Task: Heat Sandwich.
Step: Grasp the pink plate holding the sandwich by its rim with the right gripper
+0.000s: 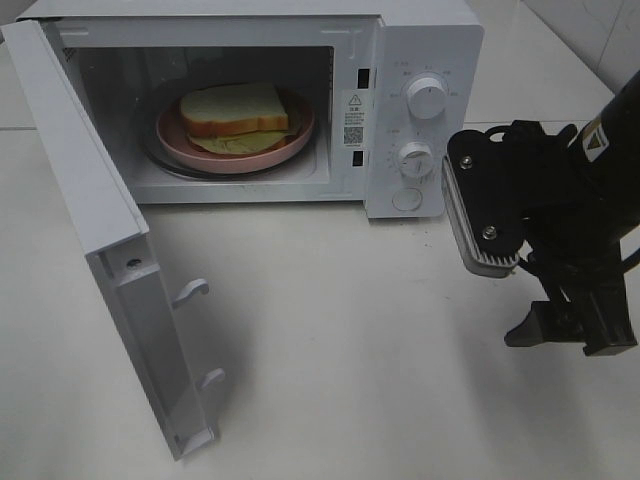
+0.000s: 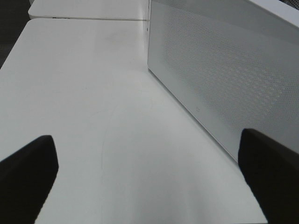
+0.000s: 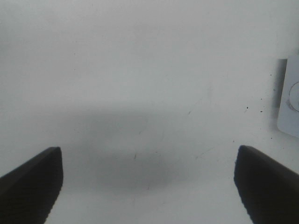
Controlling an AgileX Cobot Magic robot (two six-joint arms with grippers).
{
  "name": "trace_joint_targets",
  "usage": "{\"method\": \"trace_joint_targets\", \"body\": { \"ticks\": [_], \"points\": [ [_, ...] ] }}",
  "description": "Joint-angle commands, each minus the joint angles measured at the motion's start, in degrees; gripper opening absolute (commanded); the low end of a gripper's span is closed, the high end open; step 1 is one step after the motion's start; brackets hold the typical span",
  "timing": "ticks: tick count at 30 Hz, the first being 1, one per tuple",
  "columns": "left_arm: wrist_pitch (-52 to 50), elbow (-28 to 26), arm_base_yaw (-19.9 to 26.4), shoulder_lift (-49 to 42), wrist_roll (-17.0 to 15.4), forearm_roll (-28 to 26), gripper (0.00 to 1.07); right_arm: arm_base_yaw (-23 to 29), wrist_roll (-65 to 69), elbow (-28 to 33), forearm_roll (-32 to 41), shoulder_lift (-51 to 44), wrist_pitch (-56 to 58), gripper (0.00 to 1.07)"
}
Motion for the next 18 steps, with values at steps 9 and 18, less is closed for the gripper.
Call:
{"method": "trace_joint_targets", "body": {
  "ticks": [9,18],
  "points": [
    [0.06,0.23,-0.34,-1.55,-0.40,-0.52,1.03,2.81,-0.29,-5.21,-4.35,4.18,-1.43,0.93],
    [0.06,0.23,-0.34,-1.55,-0.40,-0.52,1.03,6.30,-0.74,-14.32,-4.76,12.61,-3.78,0.91]
  ]
}}
